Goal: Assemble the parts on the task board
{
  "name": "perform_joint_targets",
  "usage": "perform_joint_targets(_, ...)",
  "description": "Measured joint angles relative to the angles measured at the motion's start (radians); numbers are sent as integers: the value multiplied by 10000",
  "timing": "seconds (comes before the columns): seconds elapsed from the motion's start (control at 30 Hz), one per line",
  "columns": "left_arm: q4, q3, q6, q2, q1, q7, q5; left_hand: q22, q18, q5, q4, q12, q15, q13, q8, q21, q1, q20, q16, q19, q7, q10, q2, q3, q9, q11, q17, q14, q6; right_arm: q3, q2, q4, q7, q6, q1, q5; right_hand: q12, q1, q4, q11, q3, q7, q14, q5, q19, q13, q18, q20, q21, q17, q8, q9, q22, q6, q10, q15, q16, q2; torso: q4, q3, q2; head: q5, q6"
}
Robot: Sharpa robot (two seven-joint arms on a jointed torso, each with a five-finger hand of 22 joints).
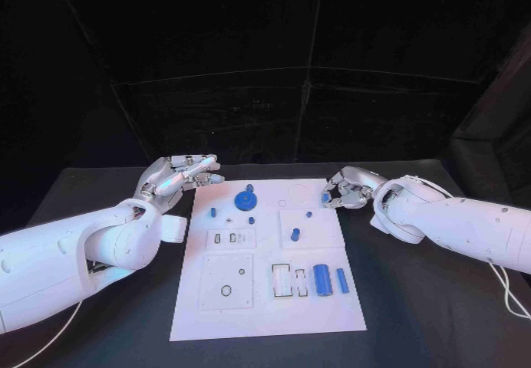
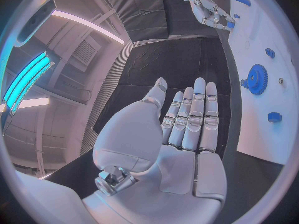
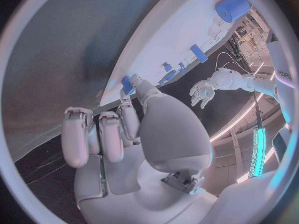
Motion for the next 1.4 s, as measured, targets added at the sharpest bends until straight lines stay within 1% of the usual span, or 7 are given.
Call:
perform_joint_targets(0.07, 0, 0, 0, 1, 0, -2, 0, 0, 0, 0, 0, 0, 0, 0, 0, 0, 0, 0, 0, 0, 0, 0, 0, 0, 0, 0, 0, 0, 0, 0, -10, -1, 14, -56, 0, 12, 53, 52, -56, -78, 123, -62, 7, -60, -11, 31, 0, -71, 0, 0, 36, 0, 0, 155, 24, -94, 0, 53, 0, 0, 0, 0, -1)
perform_joint_targets(0.2, -1, 0, 0, 2, 0, -7, -1, 1, 0, 0, 0, 0, 0, 0, 0, 0, 0, 0, 0, 0, 0, 0, 0, 0, 0, 0, -1, 0, 0, 0, -29, 15, 78, -218, 0, 96, 115, 92, -109, -134, 295, -25, 22, -96, -10, 57, 0, -143, 41, 0, 109, 1, 0, 224, 80, -133, 0, 118, 0, 0, 0, -3, -2)
perform_joint_targets(0.5, -5, 0, -1, 2, 0, -17, -1, 1, 0, 0, 0, 0, 0, 0, 0, 0, 0, 0, 0, 0, 0, 0, 0, 0, 0, 0, -1, 0, 0, 3, -89, 337, 294, -801, -1, 351, 163, 9, -92, -169, 396, 9, -8, 249, -9, 57, 0, -215, 41, -1, 112, 1, 0, 258, 116, -176, 0, 225, 0, 4, -6, 18, 12)
perform_joint_targets(0.73, -12, 0, -3, -6, -2, -21, -1, 2, -1, 0, 0, 0, 0, 0, 0, 0, 0, 0, 0, 0, 0, 0, 0, 0, 0, 0, -2, 0, 0, 7, -331, 1022, 262, -1223, 4, 819, 163, -83, -103, -168, 407, 10, -7, 360, -8, 56, -1, -215, 41, -1, 44, 1, -1, 258, 116, -176, 0, 315, -5, -15, -38, 41, 46)
perform_joint_targets(0.87, -24, 0, -7, -9, -2, -21, -1, 2, -1, 0, 0, 0, 0, 0, 0, 0, 0, 0, 0, 0, 0, 0, 0, 0, 0, 0, -2, 0, 0, 11, -324, 1710, 116, -1333, 14, 1162, 163, -111, -118, -168, 422, 10, -8, 376, -9, 55, -1, -215, 41, -1, 7, 1, -1, 258, 116, -176, 0, 337, -18, -36, -63, 104, 54)
perform_joint_targets(1.1, -70, 0, -12, -12, -1, -20, -2, -8, -1, 0, -17, 0, 0, 0, 0, 0, 0, 36, -38, 36, 0, 0, 0, 18, 0, 0, 12, 0, 0, 16, 77, 2659, -555, -1346, 33, 1357, 162, -190, -118, -167, 423, 9, -8, 435, -9, 55, 0, -214, 41, -2, -24, 2, -1, 257, 116, -175, 0, 309, -11, -62, -100, 245, -8)
perform_joint_targets(1.4, -242, 0, -31, -10, 11, -17, -2, -7, -1, 0, -27, 0, 0, 0, 0, -37, 0, 6, -38, 66, 0, 0, 0, 27, 0, 0, 11, 0, 0, 16, 1286, 2752, -1478, -1120, 43, 755, 162, -257, -36, -167, 505, 0, -8, 436, -9, 54, 0, -214, 41, -2, -126, 1, -2, 249, 115, -174, 0, 294, 65, -128, -168, 516, -151)
